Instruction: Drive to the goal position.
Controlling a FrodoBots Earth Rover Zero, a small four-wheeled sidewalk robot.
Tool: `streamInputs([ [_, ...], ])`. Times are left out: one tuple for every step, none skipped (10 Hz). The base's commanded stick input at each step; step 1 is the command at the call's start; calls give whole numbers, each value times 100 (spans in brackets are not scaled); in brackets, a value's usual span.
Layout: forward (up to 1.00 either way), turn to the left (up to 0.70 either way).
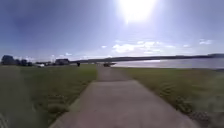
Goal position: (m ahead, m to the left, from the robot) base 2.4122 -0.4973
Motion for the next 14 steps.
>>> streamInputs([
  [70, 5],
  [70, 5],
  [70, 5],
  [70, 5],
  [70, 33],
  [70, 11],
  [70, 5],
  [70, 5],
  [70, 5],
  [70, 5],
  [70, 5],
  [70, 5],
  [70, 5],
  [70, 5],
])
